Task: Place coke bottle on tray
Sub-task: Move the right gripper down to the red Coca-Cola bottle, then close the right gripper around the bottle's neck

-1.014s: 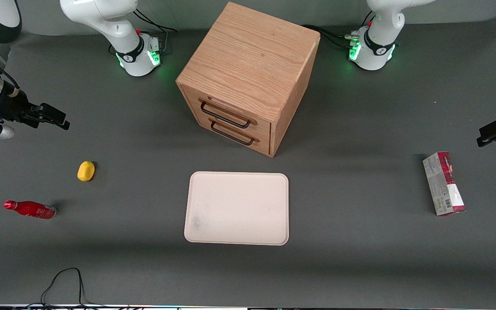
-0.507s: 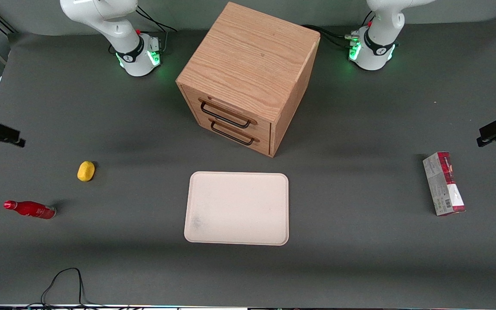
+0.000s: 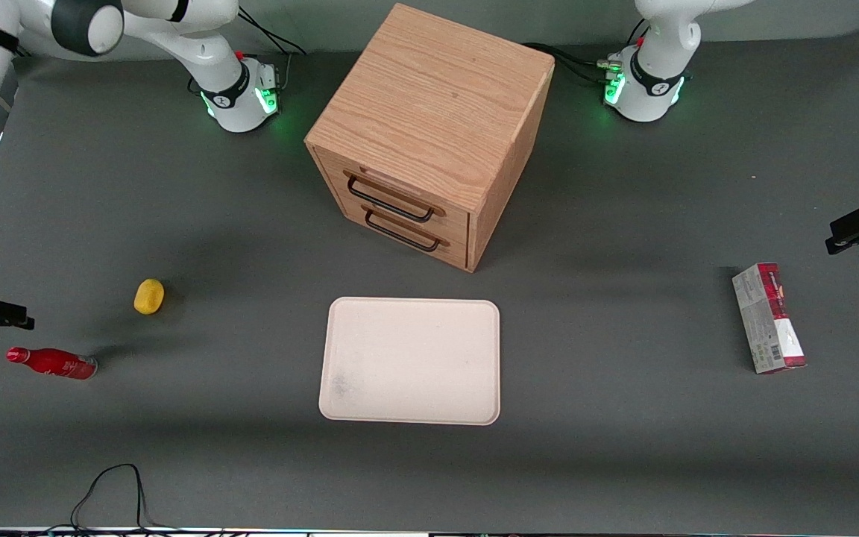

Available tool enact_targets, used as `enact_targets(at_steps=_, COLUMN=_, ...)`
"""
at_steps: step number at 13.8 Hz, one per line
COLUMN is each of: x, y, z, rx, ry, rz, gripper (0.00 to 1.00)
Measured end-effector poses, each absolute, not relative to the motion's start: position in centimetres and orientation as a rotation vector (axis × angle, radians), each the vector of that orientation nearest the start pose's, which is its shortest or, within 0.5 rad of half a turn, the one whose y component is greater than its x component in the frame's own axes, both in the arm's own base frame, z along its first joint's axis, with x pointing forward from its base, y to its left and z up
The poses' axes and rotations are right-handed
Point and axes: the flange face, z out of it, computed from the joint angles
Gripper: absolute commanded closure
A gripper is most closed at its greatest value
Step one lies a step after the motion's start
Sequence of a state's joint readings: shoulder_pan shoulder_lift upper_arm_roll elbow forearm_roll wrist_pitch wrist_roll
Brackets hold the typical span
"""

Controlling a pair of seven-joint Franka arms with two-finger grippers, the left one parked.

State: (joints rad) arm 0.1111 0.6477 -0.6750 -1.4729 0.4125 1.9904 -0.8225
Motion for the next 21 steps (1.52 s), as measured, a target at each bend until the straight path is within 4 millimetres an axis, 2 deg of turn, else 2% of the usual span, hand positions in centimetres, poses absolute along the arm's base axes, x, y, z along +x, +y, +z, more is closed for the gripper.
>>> enact_targets(at_steps=3, x=66.0, y=-27.8, z=32.3, rx=-3.146, ry=-0.359, rz=-0.071, gripper=0.0)
enact_targets(at_steps=4, x=66.3, y=-27.9, z=31.6, rx=-3.149, ry=-0.371, rz=-0.084, gripper=0.0)
enact_targets(at_steps=5, x=66.4, y=-27.9, z=31.2, rx=-3.154, ry=-0.376, rz=-0.083, gripper=0.05)
enact_targets(at_steps=6, x=66.5, y=-28.0, z=31.0, rx=-3.159, ry=-0.379, rz=-0.085, gripper=0.15)
enact_targets(at_steps=8, x=66.7, y=-28.0, z=31.1, rx=-3.162, ry=-0.387, rz=-0.088, gripper=0.45)
enact_targets(at_steps=11, x=66.8, y=-27.9, z=31.3, rx=-3.164, ry=-0.395, rz=-0.095, gripper=0.8)
enact_targets(at_steps=12, x=66.8, y=-27.9, z=31.4, rx=-3.164, ry=-0.395, rz=-0.096, gripper=0.87)
enact_targets(at_steps=14, x=67.0, y=-27.8, z=31.6, rx=-3.164, ry=-0.4, rz=-0.1, gripper=0.9)
enact_targets(at_steps=16, x=67.6, y=-27.4, z=32.4, rx=-3.164, ry=-0.422, rz=-0.115, gripper=0.9)
enact_targets(at_steps=18, x=68.5, y=-26.1, z=34.3, rx=-3.147, ry=-0.453, rz=-0.067, gripper=0.9)
enact_targets(at_steps=21, x=70.1, y=-21.9, z=40.0, rx=-3.146, ry=-0.403, rz=0.065, gripper=0.9)
